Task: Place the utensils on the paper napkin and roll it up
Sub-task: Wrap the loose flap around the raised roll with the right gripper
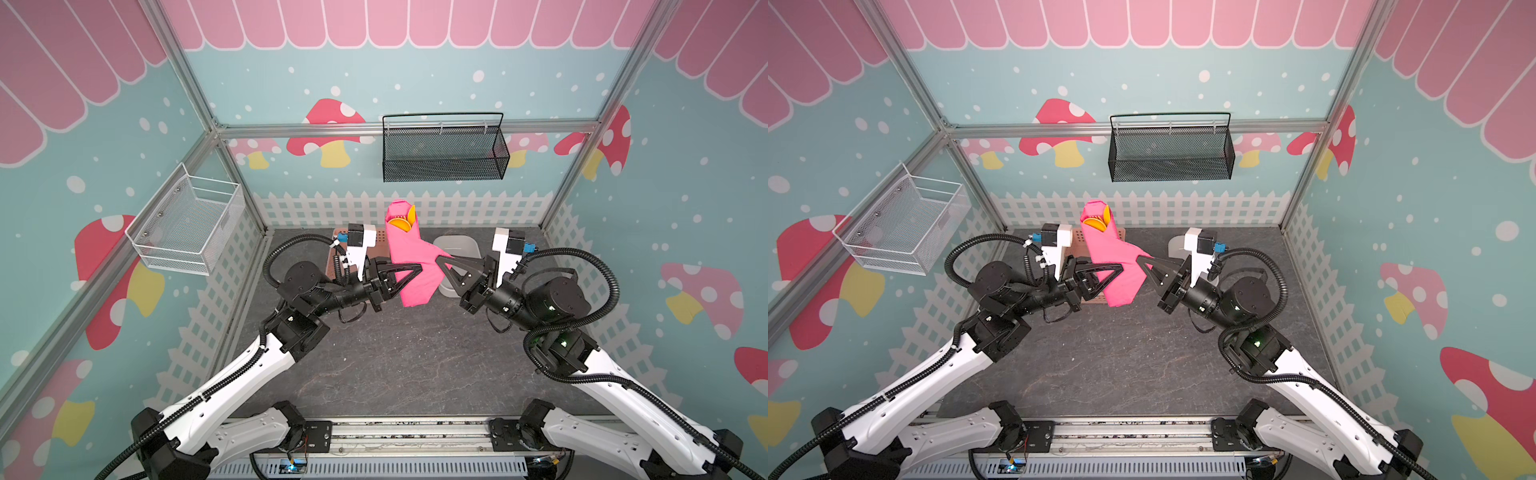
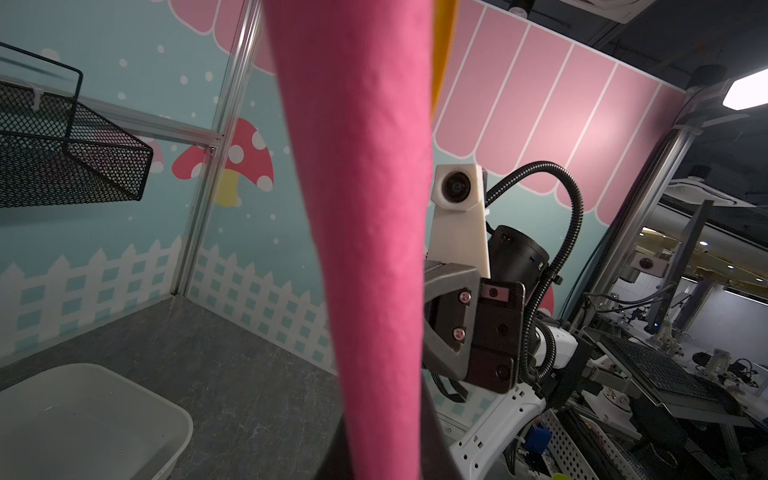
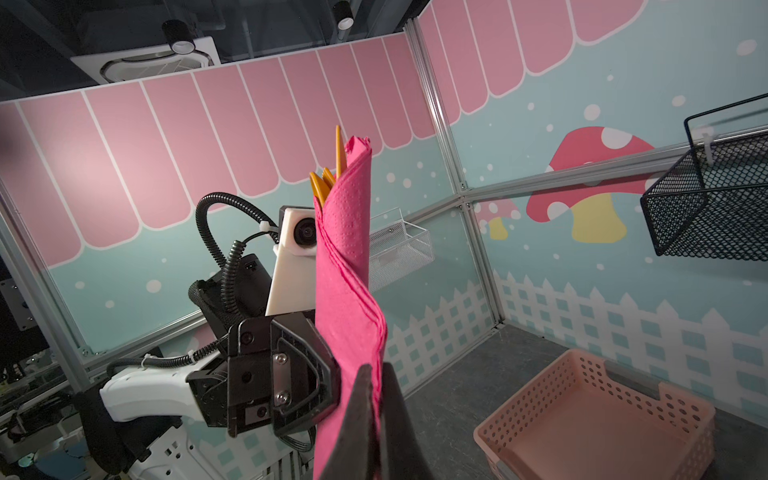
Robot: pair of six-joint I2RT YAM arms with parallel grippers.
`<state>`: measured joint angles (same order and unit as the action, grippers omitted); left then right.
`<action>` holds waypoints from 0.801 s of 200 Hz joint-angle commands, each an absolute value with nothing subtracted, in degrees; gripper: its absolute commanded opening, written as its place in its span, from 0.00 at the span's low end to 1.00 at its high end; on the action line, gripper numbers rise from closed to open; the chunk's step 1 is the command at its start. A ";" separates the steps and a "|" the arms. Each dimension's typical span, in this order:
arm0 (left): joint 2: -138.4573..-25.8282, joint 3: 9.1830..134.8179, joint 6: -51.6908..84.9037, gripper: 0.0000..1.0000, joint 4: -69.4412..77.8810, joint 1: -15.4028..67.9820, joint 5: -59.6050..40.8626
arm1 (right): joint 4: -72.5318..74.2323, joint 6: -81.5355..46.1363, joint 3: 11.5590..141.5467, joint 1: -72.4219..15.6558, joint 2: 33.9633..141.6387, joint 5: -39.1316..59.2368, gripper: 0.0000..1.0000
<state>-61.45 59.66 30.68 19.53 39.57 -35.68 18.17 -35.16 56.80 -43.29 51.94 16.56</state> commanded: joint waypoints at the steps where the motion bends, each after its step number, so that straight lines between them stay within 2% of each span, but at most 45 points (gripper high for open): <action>1: -61.05 59.93 31.85 0.08 22.82 39.38 -36.70 | 16.72 -33.27 58.39 -42.98 50.72 11.31 0.00; 54: -61.48 59.64 34.02 0.07 25.58 39.46 -39.28 | 15.31 -33.13 59.61 -42.98 54.39 10.56 0.02; 99: -62.66 59.44 36.05 0.07 28.52 39.81 -40.28 | 15.96 -33.26 61.93 -42.98 58.78 15.93 0.03; 129: -62.71 59.41 35.45 0.07 27.34 39.99 -38.83 | 15.41 -33.52 62.10 -42.98 59.14 17.57 0.10; 160: -61.45 60.33 31.03 0.06 18.18 39.96 -32.04 | 12.05 -33.33 60.74 -43.00 55.23 12.83 0.20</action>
<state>-62.94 59.51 34.28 23.05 39.81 -36.45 14.63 -34.22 61.21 -43.20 58.52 16.16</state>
